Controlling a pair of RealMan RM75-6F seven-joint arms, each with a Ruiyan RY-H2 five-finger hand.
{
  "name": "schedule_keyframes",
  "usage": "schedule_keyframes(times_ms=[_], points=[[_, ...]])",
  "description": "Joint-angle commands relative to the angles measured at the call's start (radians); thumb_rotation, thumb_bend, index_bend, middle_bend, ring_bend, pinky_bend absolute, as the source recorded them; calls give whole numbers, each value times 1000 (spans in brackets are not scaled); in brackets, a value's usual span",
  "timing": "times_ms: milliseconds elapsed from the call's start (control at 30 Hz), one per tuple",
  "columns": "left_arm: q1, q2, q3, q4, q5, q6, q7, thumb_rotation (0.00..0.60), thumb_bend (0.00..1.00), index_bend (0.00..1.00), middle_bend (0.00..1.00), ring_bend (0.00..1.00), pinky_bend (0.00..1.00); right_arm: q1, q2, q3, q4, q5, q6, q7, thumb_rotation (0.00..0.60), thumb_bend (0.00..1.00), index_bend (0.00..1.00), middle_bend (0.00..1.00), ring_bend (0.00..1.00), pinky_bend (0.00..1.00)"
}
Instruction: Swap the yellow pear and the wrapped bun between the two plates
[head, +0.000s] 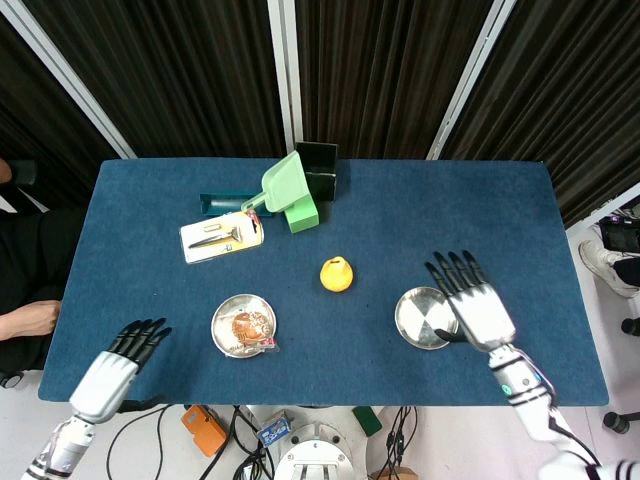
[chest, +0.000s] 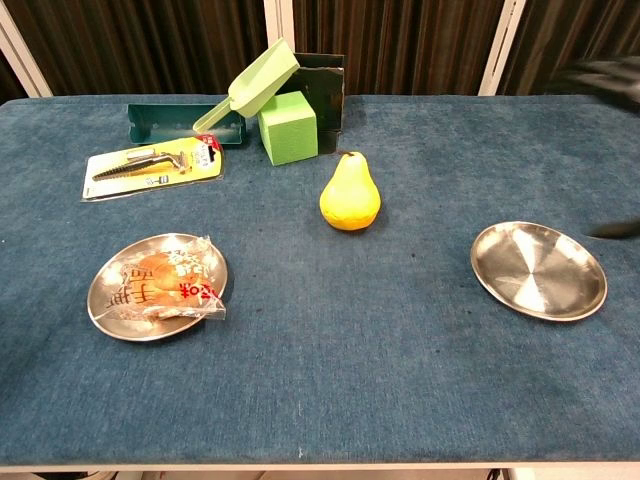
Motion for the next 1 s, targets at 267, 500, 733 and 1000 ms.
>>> schedule_keyframes(times_ms=[267,500,733,1000], points=[[-142,-237,-138,-215,-197,-300,358,600,91,3,0,0,101,-310,68,-131,229,-191,307,289,448,140,0,0,0,0],[-170,-325,-217,-220,-401,-346,534,600,142,39,6,2,145,-308,88,-107,208,-186,238,296,449,140,0,0,0,0],[-196,-364,-233,-190,-524,-353,628,600,144,129,49,47,216,-311,105,-93,196,-204,202,308,449,140,0,0,0,0],[-209,-415,-233,-135,-529,-284,639,600,212,364,356,351,495,-325,110,-70,197,-213,187,319,448,140,0,0,0,0]])
